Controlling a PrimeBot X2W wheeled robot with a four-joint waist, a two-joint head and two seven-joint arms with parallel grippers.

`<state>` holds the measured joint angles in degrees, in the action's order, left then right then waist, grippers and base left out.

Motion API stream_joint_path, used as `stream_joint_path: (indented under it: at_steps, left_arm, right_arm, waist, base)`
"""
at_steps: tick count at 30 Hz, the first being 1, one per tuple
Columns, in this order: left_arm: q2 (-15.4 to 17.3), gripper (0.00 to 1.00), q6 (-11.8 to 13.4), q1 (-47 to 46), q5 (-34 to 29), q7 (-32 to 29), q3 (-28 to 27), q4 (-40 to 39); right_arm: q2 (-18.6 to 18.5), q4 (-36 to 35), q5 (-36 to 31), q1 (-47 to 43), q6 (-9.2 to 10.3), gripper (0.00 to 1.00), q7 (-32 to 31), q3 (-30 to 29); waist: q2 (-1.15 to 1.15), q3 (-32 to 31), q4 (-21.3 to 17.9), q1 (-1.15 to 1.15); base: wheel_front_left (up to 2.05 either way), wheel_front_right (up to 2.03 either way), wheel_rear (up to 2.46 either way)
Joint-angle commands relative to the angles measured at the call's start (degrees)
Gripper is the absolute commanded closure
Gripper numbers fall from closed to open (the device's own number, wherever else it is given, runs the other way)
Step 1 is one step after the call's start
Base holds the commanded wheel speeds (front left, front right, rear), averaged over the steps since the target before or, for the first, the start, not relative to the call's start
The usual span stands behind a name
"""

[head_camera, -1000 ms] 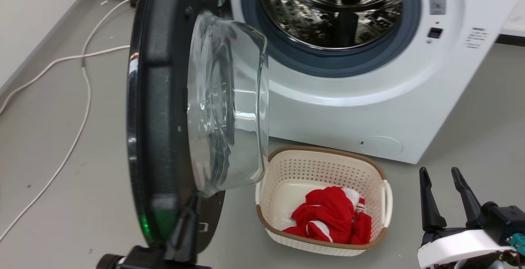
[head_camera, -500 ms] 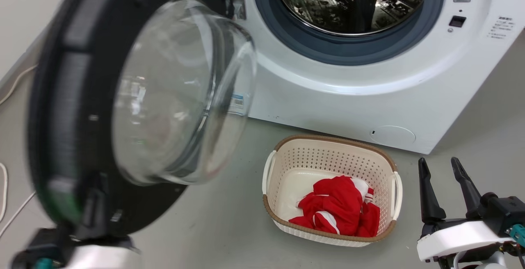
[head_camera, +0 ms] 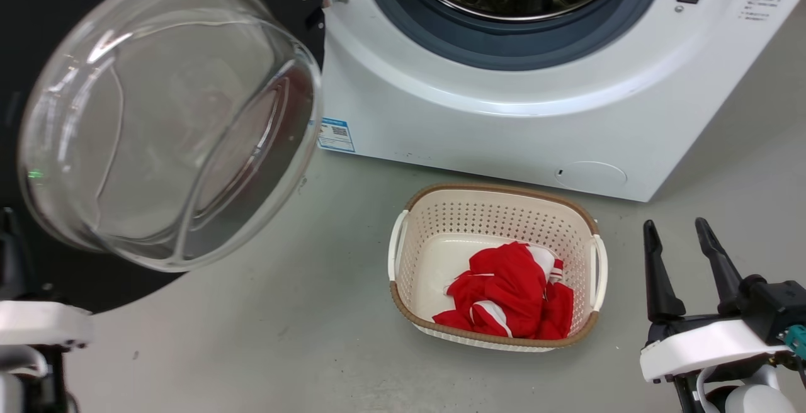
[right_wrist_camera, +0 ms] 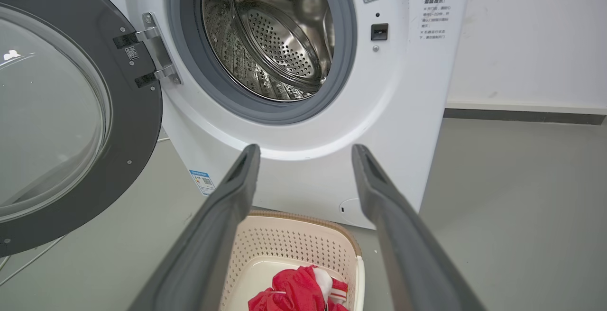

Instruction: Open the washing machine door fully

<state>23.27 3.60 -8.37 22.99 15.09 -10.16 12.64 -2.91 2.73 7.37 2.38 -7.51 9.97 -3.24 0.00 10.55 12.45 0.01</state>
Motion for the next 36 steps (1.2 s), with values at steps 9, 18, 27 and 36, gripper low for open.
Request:
stream_joint_path:
  at_steps: [9, 18, 27, 36]
  left_arm:
    - [0.4, 1.0, -3.1, -3.4, -3.3, 0.1, -6.4, 5.9]
    - [-9.6, 1.0, -4.1, 6.7, -9.0, 0.1, -6.5, -3.3]
    - [-18.2, 0.38, -7.0, 14.8, -13.8, 0.1, 0.7, -9.8]
    - [-20.0, 0.0, -8.1, 11.6, -16.1, 0.1, 7.8, -12.9]
  right_arm:
    - [0.1, 0.6, -0.8, 0.5, 0.04, 0.0, 0.3, -0.2]
    - [0.1, 2.1, 0.7, -1.2, 0.04, 0.0, 1.1, 0.6]
    - [0.1, 2.6, 0.7, -2.6, 0.04, 0.0, 1.1, 1.1]
    - [0.1, 0.2, -1.9, -2.4, 0.04, 0.0, 1.0, 1.4]
  waist:
    - [0.0, -0.3, -1.6, -0.01]
    - [0.0, -4.3, -3.0, -0.01]
    - [0.0, -7.9, -3.8, -0.01]
    - [0.0, -8.1, -7.1, -0.01]
  base:
    - [0.0, 0.0, 0.0]
    - [0.0, 0.0, 0.0]
    - [0.0, 0.0, 0.0]
    - [0.0, 0.0, 0.0]
